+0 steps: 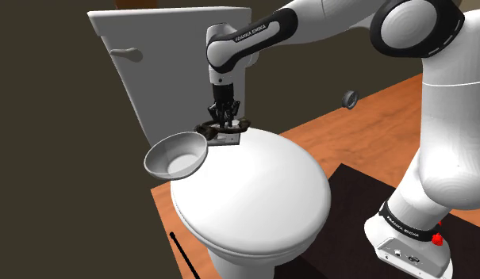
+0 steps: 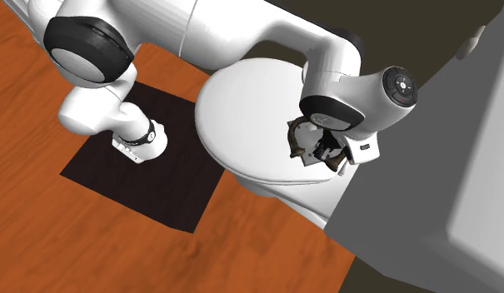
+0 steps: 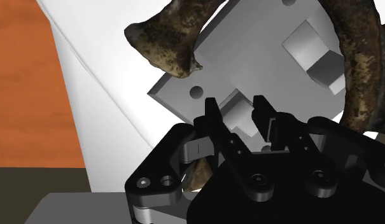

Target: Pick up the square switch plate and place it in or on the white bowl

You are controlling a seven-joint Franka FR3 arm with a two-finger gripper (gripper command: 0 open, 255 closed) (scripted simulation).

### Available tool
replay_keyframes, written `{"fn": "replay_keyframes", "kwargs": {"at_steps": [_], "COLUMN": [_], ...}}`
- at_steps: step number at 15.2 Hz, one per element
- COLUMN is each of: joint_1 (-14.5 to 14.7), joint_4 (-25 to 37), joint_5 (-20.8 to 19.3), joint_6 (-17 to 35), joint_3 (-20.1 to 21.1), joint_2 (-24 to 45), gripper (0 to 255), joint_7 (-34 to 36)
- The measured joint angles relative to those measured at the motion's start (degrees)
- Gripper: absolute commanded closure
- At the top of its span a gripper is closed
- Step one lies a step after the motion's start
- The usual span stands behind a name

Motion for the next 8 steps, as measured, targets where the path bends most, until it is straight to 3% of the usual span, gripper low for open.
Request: {"fn": "replay_keyframes", "kwargs": {"at_steps": [8], "joint_1": [-0.06], "joint_4": [3.02], "joint_5": [0.00], "joint_6": [-4.62], "joint_3": [0.03], "joint_2": [-1.47], "gripper": [255], "joint_7": [0.37]}}
